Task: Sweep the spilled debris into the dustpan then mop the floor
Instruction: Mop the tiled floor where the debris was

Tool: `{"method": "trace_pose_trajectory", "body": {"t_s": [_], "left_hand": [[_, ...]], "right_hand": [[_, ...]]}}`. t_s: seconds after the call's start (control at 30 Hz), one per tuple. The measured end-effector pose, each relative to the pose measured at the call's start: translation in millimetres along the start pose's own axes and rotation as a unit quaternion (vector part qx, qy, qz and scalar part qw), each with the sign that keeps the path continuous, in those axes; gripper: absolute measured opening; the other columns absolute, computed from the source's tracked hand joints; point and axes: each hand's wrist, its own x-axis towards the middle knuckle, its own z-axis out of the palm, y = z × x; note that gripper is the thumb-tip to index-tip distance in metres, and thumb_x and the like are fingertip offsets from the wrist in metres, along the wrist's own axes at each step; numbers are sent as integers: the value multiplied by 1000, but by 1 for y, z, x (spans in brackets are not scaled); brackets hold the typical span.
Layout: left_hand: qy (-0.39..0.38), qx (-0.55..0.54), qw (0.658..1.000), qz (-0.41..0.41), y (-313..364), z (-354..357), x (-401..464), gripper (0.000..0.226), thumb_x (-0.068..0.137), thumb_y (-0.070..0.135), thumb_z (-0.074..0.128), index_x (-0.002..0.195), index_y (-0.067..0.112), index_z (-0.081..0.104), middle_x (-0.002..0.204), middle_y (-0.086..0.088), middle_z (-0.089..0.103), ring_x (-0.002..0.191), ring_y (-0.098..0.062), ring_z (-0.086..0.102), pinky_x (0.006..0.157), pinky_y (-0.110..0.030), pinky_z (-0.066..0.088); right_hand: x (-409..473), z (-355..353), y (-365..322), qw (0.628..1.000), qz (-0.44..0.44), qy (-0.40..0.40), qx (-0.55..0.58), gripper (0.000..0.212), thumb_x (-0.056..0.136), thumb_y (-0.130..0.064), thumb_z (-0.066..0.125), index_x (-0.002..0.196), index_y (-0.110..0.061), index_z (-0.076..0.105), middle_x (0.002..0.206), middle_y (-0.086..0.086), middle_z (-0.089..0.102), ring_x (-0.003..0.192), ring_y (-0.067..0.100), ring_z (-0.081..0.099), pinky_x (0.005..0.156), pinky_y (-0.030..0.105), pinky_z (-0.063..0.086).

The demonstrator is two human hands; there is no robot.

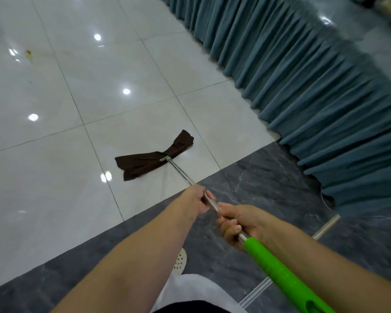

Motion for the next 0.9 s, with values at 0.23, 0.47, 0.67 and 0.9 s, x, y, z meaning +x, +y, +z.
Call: {"method": "trace_pose_trajectory", "body": {"t_s": [0.23, 0.47, 0.67, 0.9], "left_hand": [[12, -109, 994, 22, 39, -37, -23, 15, 99, 8, 37, 84, 5, 40, 63, -7, 38, 48, -10, 36, 33, -14, 36], [57, -198, 977, 61, 118, -130, -43, 17, 98, 6, 36, 81, 4, 40, 66, -7, 37, 48, -11, 34, 35, -12, 37], [81, -232, 965, 94, 210, -229, -67, 9, 99, 9, 40, 92, 3, 43, 74, -11, 41, 50, -13, 38, 34, -15, 40], [72, -239, 960, 129, 336, -313, -113, 12, 102, 17, 35, 99, 7, 40, 74, -10, 42, 55, -13, 42, 38, -17, 43]], "right_hand": [[9, 50, -12, 993, 22, 6, -116, 22, 101, -8, 36, 102, -21, 53, 43, 2, 36, 25, 4, 29, 26, 6, 24], [48, 157, -5, 974, 58, -27, -219, 22, 101, -9, 36, 102, -20, 55, 45, 1, 34, 26, 4, 30, 27, 7, 23], [92, 284, 9, 958, 114, -48, -259, 19, 101, -17, 41, 84, -11, 48, 51, 1, 33, 26, 5, 30, 25, 9, 24], [120, 456, 21, 975, 103, -41, -190, 23, 98, -12, 46, 77, -15, 55, 53, -1, 38, 22, 6, 29, 23, 10, 25]]}}
